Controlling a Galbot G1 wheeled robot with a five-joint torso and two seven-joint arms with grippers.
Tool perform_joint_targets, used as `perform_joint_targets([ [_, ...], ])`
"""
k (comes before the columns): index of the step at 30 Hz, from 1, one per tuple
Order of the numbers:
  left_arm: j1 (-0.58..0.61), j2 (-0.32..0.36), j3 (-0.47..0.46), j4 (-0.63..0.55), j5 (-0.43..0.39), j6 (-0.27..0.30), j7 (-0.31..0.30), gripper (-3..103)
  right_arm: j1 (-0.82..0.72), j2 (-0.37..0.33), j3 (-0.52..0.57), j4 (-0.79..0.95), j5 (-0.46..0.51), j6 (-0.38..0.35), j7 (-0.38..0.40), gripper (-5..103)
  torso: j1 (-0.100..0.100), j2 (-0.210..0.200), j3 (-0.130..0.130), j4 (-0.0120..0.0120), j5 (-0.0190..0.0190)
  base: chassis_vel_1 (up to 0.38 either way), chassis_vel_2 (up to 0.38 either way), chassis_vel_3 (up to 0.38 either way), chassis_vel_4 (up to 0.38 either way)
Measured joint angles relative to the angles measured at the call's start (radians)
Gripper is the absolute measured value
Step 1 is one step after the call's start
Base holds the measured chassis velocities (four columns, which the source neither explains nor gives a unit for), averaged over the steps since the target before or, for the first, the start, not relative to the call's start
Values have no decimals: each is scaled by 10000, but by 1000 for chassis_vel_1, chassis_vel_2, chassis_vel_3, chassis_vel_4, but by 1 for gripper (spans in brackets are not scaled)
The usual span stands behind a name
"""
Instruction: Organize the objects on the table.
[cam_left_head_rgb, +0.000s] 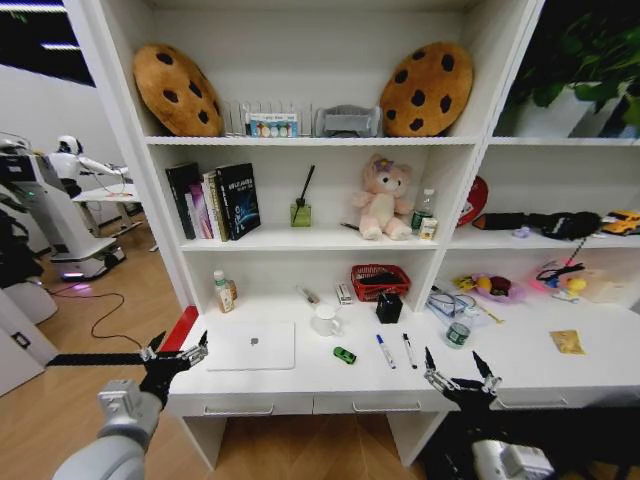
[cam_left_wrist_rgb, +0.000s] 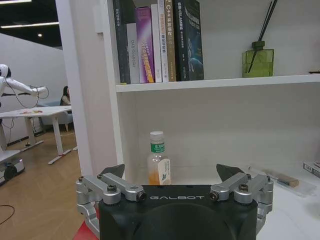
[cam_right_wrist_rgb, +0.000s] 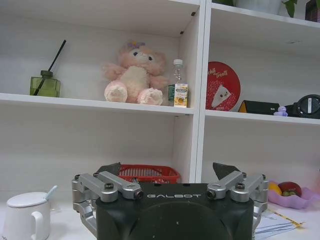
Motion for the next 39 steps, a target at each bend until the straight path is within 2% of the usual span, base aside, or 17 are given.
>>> perform_joint_targets([
  [5, -13, 1, 16, 0, 8, 0, 0, 100, 82, -65, -25, -128, 23, 10, -50, 100, 0, 0, 0, 0, 0, 0, 0, 0, 0],
  [8, -27, 9, 26, 2, 10, 0, 4, 100, 346, -354, 27, -412, 285, -2, -205, 100, -1, 0, 0, 0, 0, 0, 0, 0, 0],
  [10, -36, 15, 34, 10, 12, -6, 9, 100, 971, -1016, 86, -1007, 1028, 11, -785, 100, -1, 1, 0, -2, 1, 0, 0, 0, 0],
  [11, -36, 15, 34, 10, 12, -6, 9, 100, 971, -1016, 86, -1007, 1028, 11, -785, 100, -1, 1, 0, -2, 1, 0, 0, 0, 0],
  [12, -41, 17, 34, 15, 14, -9, 12, 100, 1435, -1674, 69, -1516, 1486, 96, -1328, 100, -1, 0, 0, -1, 3, 0, 0, 0, 0],
  [13, -41, 17, 34, 15, 14, -9, 12, 100, 1435, -1674, 69, -1516, 1486, 96, -1328, 100, -1, 0, 0, -1, 3, 0, 0, 0, 0],
  [15, -47, 22, 39, 24, 17, -17, 20, 100, 2576, -3382, -81, -2910, 2108, 411, -3029, 100, 0, -1, 1, 5, 4, 0, 0, 0, 0],
  [16, -47, 22, 39, 24, 17, -17, 20, 100, 2576, -3382, -81, -2910, 2108, 411, -3029, 100, 0, -1, 1, 5, 4, 0, 0, 0, 0],
  [18, -50, 24, 41, 29, 20, -19, 21, 100, 3490, -4210, -425, -3922, 2566, 495, -4225, 100, 2, -1, 2, 3, 5, 0, 0, 0, 0],
  [19, -50, 24, 41, 29, 20, -19, 21, 100, 3490, -4210, -425, -3922, 2566, 495, -4225, 100, 2, -1, 2, 3, 5, 0, 0, 0, 0],
  [21, -54, 26, 44, 32, 21, -20, 26, 100, 4444, -4722, -976, -4868, 2847, 503, -5611, 100, 1, -1, 2, 3, -1, 0, 0, 0, 0],
  [22, -54, 26, 44, 32, 21, -20, 26, 100, 4444, -4722, -976, -4868, 2847, 503, -5611, 100, 1, -1, 2, 3, -1, 0, 0, 0, 0],
  [23, -55, 27, 44, 35, 22, -23, 24, 100, 4966, -4899, -1505, -5400, 2853, 521, -6377, 100, 2, -2, 2, 3, 2, 0, 0, 0, 0],
  [24, -55, 27, 45, 38, 22, -22, 24, 100, 5255, -4961, -1873, -5708, 2792, 569, -6753, 100, 1, -1, 2, 2, 1, 0, 0, 0, 0],
  [27, -57, 29, 47, 41, 22, -23, 24, 100, 5707, -4962, -2568, -6140, 2612, 686, -7215, 100, 1, -1, 1, 1, 2, 0, 0, 0, 0],
  [36, -59, 35, 53, 46, 23, -29, 26, 100, 7425, -4500, -4757, -7425, 2335, 709, -7350, 100, 1, -1, 1, 3, -1, 0, 0, 0, 0],
  [39, -58, 36, 54, 48, 23, -30, 26, 100, 7812, -4418, -5146, -7812, 2326, 709, -7332, 100, 1, -1, 1, 4, 0, 0, 0, 0, 0],
])
